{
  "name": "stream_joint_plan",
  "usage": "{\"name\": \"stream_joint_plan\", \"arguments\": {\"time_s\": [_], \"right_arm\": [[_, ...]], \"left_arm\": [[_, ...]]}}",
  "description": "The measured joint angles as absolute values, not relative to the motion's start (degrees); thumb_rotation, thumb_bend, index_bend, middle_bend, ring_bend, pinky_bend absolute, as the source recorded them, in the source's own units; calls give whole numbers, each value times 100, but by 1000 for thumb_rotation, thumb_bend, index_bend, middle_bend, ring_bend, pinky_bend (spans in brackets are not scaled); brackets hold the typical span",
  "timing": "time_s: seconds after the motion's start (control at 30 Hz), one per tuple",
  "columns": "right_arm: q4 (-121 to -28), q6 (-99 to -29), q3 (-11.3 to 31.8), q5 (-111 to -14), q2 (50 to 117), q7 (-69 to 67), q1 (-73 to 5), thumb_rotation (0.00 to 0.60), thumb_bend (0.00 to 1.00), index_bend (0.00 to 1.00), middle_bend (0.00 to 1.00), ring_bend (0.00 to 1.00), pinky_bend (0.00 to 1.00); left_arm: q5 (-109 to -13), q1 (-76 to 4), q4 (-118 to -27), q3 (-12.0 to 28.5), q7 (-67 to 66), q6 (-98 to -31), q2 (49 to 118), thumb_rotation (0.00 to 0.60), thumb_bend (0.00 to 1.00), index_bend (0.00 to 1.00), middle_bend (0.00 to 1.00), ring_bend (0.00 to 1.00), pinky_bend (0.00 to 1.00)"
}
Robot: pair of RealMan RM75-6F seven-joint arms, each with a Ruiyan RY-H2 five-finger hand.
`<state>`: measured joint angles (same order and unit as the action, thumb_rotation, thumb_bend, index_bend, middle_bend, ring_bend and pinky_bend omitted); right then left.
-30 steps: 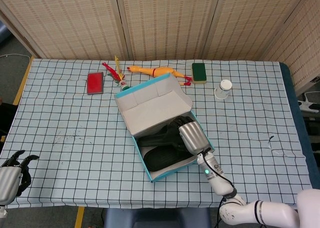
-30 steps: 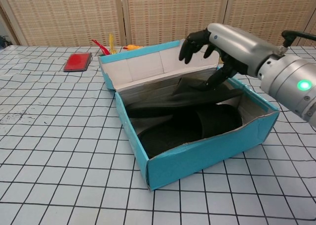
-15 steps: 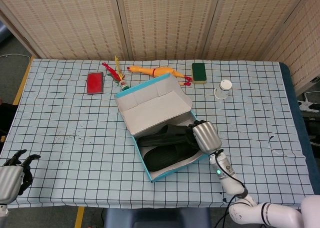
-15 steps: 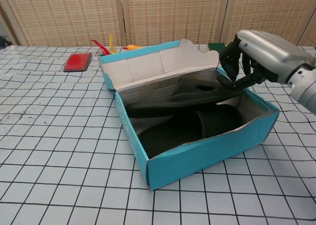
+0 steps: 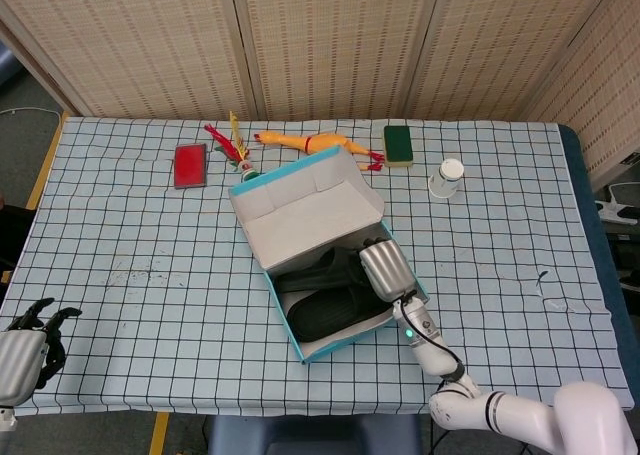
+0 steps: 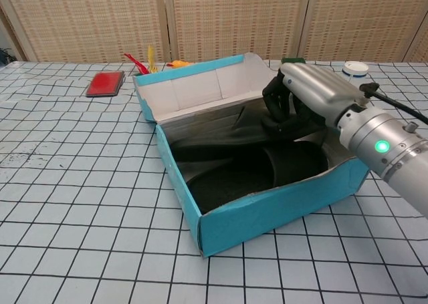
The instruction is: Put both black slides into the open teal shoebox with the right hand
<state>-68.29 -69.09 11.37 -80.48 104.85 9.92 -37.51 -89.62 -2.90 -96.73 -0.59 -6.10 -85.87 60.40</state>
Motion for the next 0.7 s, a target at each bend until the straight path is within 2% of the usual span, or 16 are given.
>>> {"name": "stream_joint_plan", "arguments": {"time_s": [0.4,0.6,0.7], "right_arm": [[-5828,-6384,1274,-7762,11037,805,-4014,600,368,812,696,566,628],[-6241,-6676,1230,-8007,10836,438,-3941,600,368,737,684,474,566],[-6739,-6944,1169,-8219,10571,325,-3843,600,368,673,635,421,533]], "left_arm": [[-8922,-273,-9700,-55,-592,-8606,6013,600,636,298,122,146,372],[-8910,-275,-9700,-57,-604,-8590,6012,600,636,298,122,146,372],[-8894,-282,-9707,-58,-629,-8567,6016,600,636,298,122,147,373]]}}
